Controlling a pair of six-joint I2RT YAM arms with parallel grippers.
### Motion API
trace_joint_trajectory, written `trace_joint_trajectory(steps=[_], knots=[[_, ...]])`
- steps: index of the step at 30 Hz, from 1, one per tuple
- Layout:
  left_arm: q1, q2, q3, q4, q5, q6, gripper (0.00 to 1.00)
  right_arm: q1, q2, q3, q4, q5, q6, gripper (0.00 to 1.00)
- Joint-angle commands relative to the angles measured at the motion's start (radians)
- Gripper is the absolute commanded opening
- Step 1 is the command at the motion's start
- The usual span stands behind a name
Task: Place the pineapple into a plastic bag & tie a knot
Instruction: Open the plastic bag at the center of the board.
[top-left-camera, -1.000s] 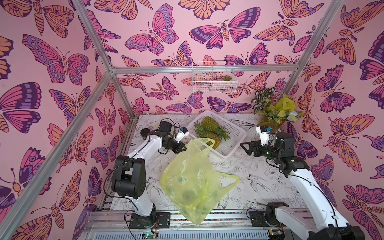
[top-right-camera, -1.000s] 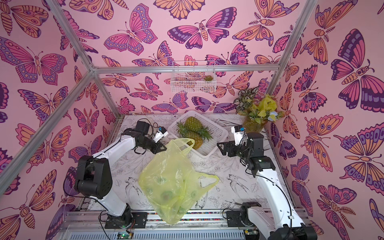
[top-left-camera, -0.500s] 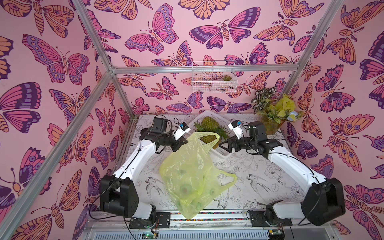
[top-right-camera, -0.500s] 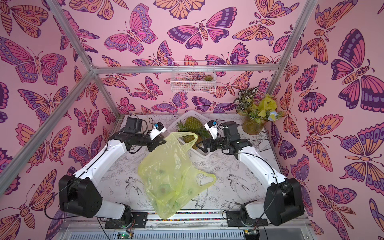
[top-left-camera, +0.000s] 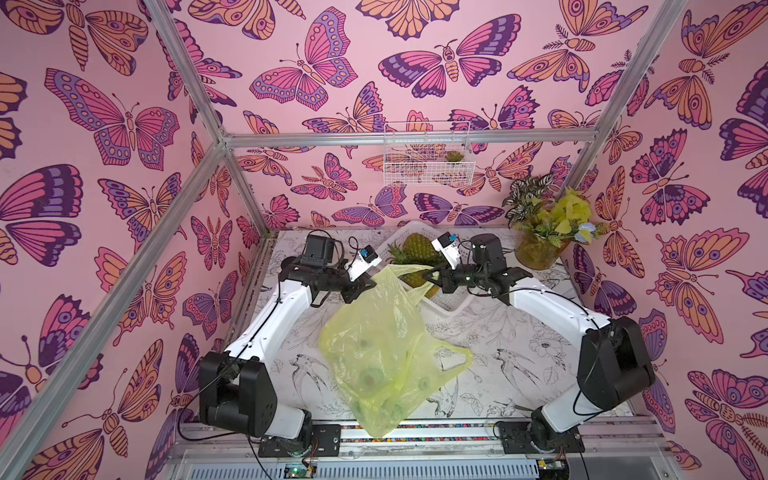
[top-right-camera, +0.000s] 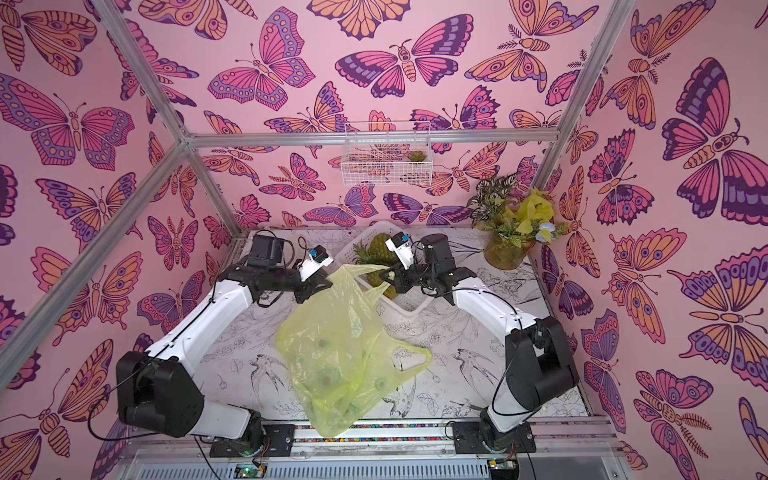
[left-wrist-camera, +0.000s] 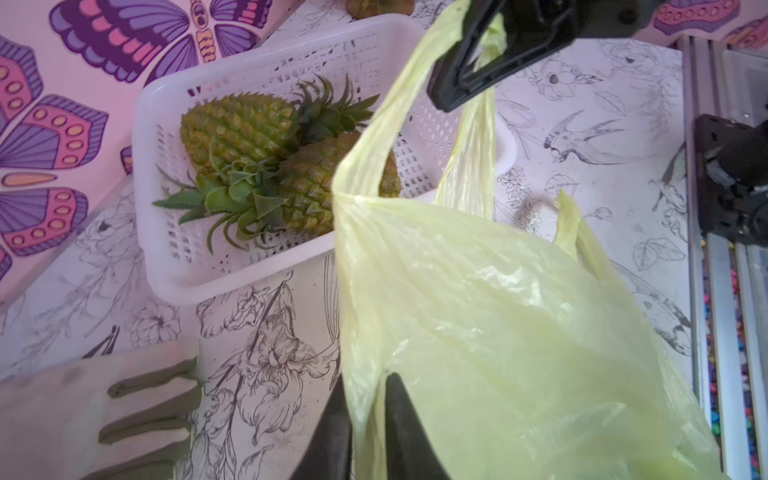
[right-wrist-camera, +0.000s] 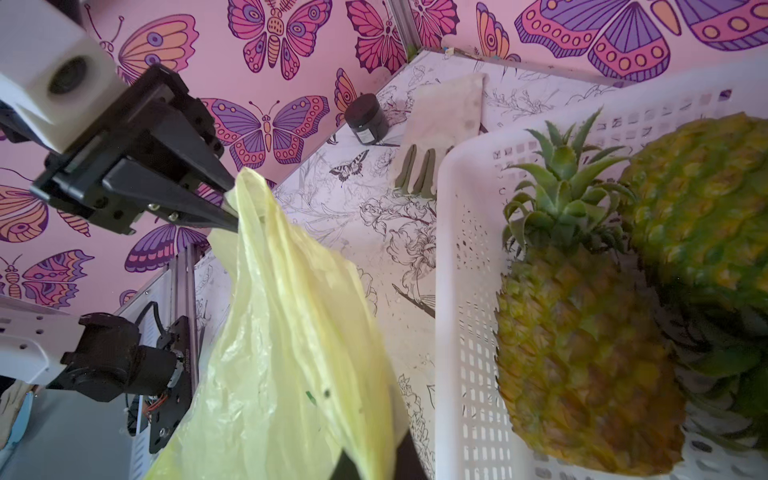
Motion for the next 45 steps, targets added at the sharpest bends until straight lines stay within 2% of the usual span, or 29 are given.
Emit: trace_joint_trajectory(steps=[1,3,6,9,12,15,17,19,22,24,28,30,32,37,39,42,45], knots=[[0.023,-0.067,-0.020,0.132,-0.132,-0.113,0.57,0.037,-0.032,0.017,0.070,0.055,0.079,0.00],[0.033,-0.105,-0.026,0.209,-0.226,-0.207,0.74,0.078,-0.075,0.015,0.063,0.194,0.116,0.00],[0.053,-0.165,-0.029,0.274,-0.362,-0.360,0.87,0.161,-0.099,0.011,0.093,0.467,0.201,0.00],[0.058,-0.259,-0.034,0.264,-0.435,-0.549,0.90,0.231,-0.065,0.043,0.110,0.704,0.332,0.00],[0.052,-0.320,-0.092,0.247,-0.355,-0.751,0.89,0.293,0.019,0.130,0.077,0.831,0.363,0.00],[-0.021,-0.367,-0.185,0.246,-0.323,-0.963,0.87,0.331,0.089,0.215,0.039,0.890,0.379,0.00],[-0.122,-0.391,-0.249,0.245,-0.378,-1.039,0.89,0.342,0.121,0.252,0.013,0.900,0.392,0.00],[-0.224,-0.404,-0.310,0.243,-0.479,-1.094,0.92,0.346,0.131,0.259,0.004,0.905,0.403,0.00],[-0.288,-0.382,-0.360,0.260,-0.552,-1.202,0.95,0.350,0.122,0.245,0.001,0.903,0.416,0.00],[-0.314,-0.337,-0.357,0.279,-0.562,-1.219,1.00,0.356,0.115,0.232,-0.002,0.902,0.421,0.00],[-0.342,-0.212,-0.309,0.282,-0.611,-1.206,1.00,0.368,0.096,0.201,-0.002,0.905,0.439,0.00],[-0.342,-0.132,-0.298,0.299,-0.613,-1.201,0.94,0.372,0.082,0.181,0.005,0.910,0.448,0.00],[-0.342,-0.085,-0.296,0.327,-0.598,-1.196,0.82,0.375,0.071,0.169,0.003,0.912,0.456,0.00],[-0.342,-0.054,-0.336,0.405,-0.586,-1.151,0.32,0.373,0.035,0.136,-0.006,0.917,0.430,0.00],[-0.339,-0.079,-0.346,0.409,-0.589,-1.092,0.00,0.374,0.016,0.118,-0.003,0.911,0.393,0.00],[-0.304,-0.150,-0.355,0.375,-0.576,-1.003,0.00,0.371,-0.001,0.103,-0.011,0.895,0.320,0.00],[-0.208,-0.242,-0.344,0.295,-0.480,-0.913,0.00,0.366,0.001,0.108,-0.063,0.881,0.242,0.00]])
